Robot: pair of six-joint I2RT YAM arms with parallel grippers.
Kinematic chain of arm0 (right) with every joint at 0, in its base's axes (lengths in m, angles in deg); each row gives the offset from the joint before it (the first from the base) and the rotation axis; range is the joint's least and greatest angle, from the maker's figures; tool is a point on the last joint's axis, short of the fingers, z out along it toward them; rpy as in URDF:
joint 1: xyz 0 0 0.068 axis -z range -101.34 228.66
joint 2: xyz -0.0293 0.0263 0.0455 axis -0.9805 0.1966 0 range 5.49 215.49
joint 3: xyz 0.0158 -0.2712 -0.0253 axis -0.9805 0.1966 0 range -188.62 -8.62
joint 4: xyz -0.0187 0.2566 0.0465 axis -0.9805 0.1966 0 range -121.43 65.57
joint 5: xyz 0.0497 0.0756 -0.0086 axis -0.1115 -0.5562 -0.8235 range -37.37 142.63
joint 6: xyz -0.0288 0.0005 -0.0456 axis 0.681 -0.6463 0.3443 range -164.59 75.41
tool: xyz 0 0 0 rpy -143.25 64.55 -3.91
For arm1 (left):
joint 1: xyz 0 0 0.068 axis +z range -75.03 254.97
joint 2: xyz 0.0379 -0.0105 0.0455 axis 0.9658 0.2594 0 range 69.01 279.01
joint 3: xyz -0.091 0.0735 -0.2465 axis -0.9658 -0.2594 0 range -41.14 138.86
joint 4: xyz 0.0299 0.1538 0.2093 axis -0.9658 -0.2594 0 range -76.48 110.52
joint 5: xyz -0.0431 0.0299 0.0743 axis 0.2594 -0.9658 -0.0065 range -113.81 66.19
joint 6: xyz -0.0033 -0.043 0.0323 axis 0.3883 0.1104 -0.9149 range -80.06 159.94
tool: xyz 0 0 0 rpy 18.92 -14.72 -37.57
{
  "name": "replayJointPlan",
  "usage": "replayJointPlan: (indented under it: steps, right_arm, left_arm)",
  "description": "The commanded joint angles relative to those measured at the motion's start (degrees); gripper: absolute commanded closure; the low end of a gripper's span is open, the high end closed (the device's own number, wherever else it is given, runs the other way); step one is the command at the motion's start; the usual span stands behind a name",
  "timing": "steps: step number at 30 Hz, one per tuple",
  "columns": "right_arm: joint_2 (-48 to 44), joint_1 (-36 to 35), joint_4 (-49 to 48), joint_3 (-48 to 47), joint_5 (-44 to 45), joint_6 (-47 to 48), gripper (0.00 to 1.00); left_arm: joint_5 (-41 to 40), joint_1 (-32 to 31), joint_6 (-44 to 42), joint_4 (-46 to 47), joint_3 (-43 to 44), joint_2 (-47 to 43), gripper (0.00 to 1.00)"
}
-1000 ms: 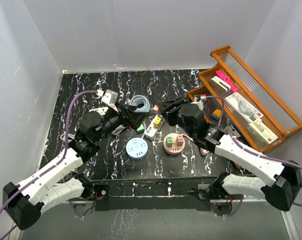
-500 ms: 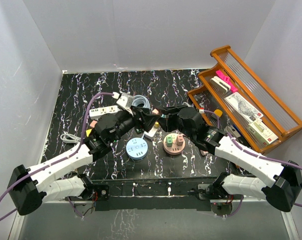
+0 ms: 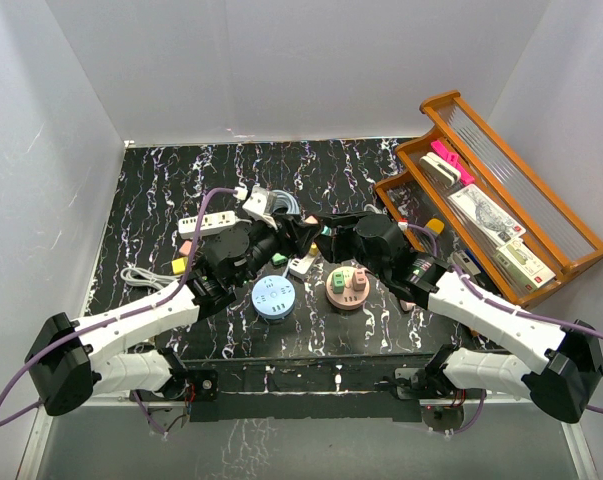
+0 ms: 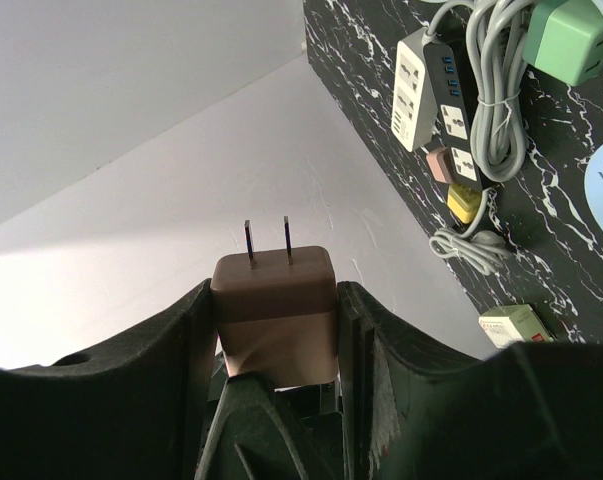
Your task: Insert the plug
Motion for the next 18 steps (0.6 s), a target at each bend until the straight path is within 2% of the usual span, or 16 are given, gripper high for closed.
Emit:
replayJointPlan:
  steps: [1, 8, 12, 16, 18]
  right_arm:
    - [-2.08, -0.21, -3.51, -0.44, 3.40, -1.48, 0.69]
    - [-2.70, -0.21, -2.34, -0.97, 4.95, -0.85, 0.69]
    - [-1.19, -0.21, -2.67, -1.88, 3.76, -0.34, 0.69]
    - [0.24, -0.17, -4.03, -1.83, 2.25, -0.22, 0.69]
    - [0.50, -0.21, -4.36, -1.86, 2.23, -0.10, 0.69]
  left_arm:
    - [-1.89, -0.32, 2.05, 3.28, 0.04, 0.38, 0.47]
    - [-0.70, -0.36, 4.51, 2.70, 0.17, 1.85, 0.49]
    - [0.87, -0.33, 5.18, 2.17, 1.36, 3.15, 0.60]
    - [2.04, -0.31, 4.92, 1.15, 2.48, 4.14, 0.67]
    - [1.44, -0.32, 4.84, -0.25, 2.88, 4.23, 0.78]
